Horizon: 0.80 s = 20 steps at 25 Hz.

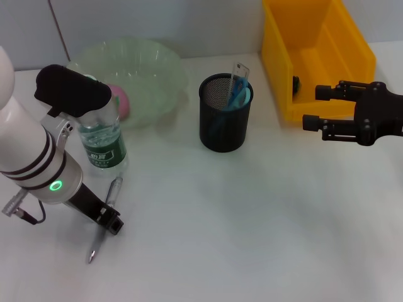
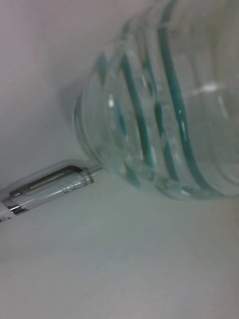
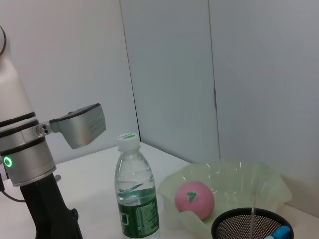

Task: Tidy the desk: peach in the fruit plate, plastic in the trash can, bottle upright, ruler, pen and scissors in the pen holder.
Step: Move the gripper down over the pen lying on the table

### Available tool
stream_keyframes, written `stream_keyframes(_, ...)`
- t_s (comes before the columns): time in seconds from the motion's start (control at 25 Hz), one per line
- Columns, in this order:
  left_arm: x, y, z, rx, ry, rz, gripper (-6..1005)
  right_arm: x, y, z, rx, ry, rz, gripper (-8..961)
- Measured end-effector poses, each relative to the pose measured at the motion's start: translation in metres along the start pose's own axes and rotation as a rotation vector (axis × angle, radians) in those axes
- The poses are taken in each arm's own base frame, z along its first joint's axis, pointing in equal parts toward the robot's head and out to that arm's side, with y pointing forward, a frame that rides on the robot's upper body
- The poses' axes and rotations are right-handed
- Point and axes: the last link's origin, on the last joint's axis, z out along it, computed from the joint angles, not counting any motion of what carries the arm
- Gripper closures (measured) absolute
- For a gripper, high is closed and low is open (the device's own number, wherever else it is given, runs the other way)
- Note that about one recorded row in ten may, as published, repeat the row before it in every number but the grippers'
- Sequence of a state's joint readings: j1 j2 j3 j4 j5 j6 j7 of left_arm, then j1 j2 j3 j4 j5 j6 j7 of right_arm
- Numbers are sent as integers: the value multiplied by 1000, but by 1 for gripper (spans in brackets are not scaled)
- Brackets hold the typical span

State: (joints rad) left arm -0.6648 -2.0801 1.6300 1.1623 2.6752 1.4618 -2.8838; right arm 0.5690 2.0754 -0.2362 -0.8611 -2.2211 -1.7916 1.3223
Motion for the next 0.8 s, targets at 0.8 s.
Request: stream_keyframes(0.8, 2, 5, 0, -22, -4, 9, 856, 1, 0, -1, 8, -3, 4, 228)
